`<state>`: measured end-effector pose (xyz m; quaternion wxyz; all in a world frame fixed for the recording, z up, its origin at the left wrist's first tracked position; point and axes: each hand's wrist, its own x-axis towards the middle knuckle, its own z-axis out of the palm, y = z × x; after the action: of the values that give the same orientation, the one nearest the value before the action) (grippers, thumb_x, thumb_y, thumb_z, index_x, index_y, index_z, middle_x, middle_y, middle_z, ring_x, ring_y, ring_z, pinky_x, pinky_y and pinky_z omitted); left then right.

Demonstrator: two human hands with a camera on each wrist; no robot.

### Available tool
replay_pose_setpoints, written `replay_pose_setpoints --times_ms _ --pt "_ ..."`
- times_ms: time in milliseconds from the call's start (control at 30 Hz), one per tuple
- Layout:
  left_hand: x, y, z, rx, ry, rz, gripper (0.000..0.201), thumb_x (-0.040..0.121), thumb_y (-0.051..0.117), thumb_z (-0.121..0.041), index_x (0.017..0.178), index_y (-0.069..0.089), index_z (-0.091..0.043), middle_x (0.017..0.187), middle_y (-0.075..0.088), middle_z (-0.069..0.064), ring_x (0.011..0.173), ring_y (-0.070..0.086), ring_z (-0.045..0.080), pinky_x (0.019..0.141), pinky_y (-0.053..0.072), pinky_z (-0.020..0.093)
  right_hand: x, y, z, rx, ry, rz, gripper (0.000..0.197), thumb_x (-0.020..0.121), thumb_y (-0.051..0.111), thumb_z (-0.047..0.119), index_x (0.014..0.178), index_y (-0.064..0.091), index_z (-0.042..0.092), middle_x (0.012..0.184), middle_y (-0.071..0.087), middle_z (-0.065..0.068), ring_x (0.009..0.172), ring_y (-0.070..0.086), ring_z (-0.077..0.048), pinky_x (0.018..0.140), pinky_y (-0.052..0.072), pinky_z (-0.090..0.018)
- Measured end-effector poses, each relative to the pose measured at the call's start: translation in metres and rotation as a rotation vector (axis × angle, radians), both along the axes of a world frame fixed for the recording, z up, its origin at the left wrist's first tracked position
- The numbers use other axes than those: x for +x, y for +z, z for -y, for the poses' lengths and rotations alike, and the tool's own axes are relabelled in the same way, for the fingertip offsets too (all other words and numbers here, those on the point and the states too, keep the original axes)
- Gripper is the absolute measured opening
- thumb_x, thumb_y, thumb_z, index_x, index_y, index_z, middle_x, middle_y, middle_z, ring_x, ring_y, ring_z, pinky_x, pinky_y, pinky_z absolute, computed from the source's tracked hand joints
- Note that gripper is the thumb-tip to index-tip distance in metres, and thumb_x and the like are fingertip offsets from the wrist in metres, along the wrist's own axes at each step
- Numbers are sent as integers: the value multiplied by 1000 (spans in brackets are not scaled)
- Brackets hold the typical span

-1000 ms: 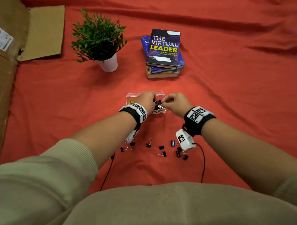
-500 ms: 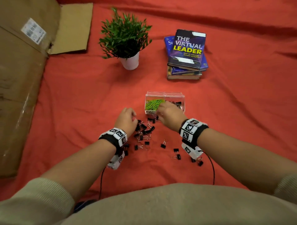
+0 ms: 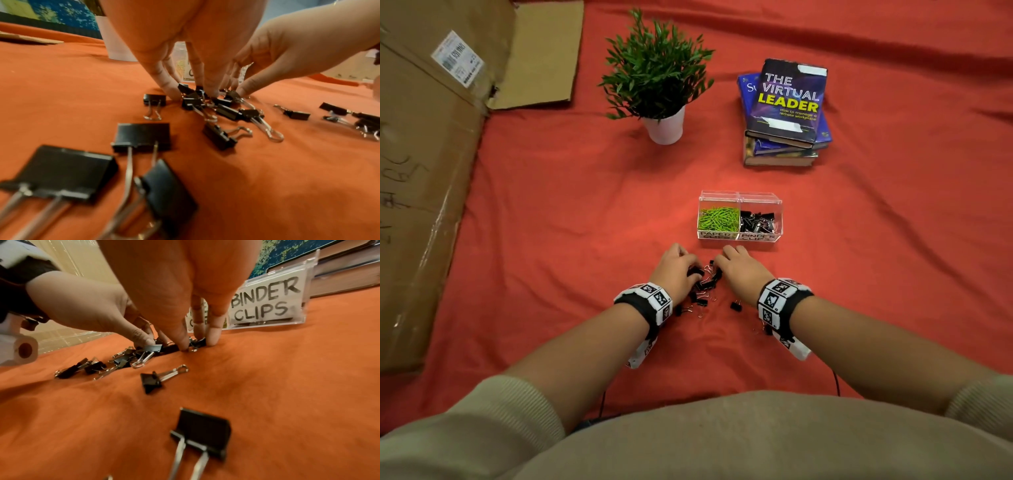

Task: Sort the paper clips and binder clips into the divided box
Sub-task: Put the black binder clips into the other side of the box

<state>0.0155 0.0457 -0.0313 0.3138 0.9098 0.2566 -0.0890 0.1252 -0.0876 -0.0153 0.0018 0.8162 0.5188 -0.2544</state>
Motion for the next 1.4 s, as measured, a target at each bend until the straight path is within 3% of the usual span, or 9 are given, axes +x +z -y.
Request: replay_pose_setpoints --times_ms 200,433,567,733,900,1033,1167,1300,1400 --pt "-1 5 2 -65 64 29 16 76 74 -16 89 65 -14 99 41 1 92 50 20 87 46 32 1 -2 8 98 -78 -80 27 84 51 6 110 55 1 114 47 -17 106 44 -32 88 43 -42" --pt "-3 10 -2 -145 150 26 14 78 71 -11 86 60 -17 96 49 2 88 50 17 83 41 26 4 -7 19 220 -270 -232 23 72 54 -1 93 56 8 99 55 -10 97 51 -30 86 43 -35" --pt "-3 8 -2 -158 152 10 19 80 70 -10 96 62 -16 105 60 5 99 57 20 86 41 24 6 1 14 174 -289 -230 42 77 56 1 117 50 12 116 52 -7 103 54 -27 85 45 -35" --pt "-3 8 -1 -85 63 -52 29 87 65 -13 115 63 -13 114 56 8 107 56 22 97 41 27 3 5 -2 48 -67 -183 60 84 52 0 141 39 18 119 45 -12 106 50 -28 88 45 -37" --pt "-3 8 0 -55 13 -83 24 87 63 -14 111 64 -13 111 50 8 102 54 22 94 42 28 2 2 -2 21 -48 -168 37 87 52 3 123 56 9 115 42 -13 96 54 -31 84 48 -39" --pt "-3 10 -1 -54 -1 -51 15 84 65 -11 99 62 -11 106 51 7 98 54 23 88 43 31 6 0 6 107 -110 -189 16 83 58 2 99 56 2 110 46 -13 90 55 -30 79 47 -40" --pt "-2 12 -1 -42 -38 -33 11 84 64 -8 94 59 -10 103 55 7 97 54 24 83 38 26 16 7 14 175 -293 -265 5 84 61 7 87 60 10 96 59 -4 90 60 -22 75 43 -26" --pt "-1 12 -1 -53 -25 -57 16 86 61 -9 102 59 -11 110 53 7 104 53 22 93 40 29 52 30 12 394 -463 -209 6 83 63 5 85 63 11 91 60 -2 82 54 -15 77 44 -25" --pt "0 13 -2 -82 -27 -110 21 89 59 -11 110 61 -12 116 51 9 109 54 23 98 40 29 82 39 6 395 -501 -134 6 83 63 6 89 63 9 96 62 -7 84 57 -19 76 42 -24"
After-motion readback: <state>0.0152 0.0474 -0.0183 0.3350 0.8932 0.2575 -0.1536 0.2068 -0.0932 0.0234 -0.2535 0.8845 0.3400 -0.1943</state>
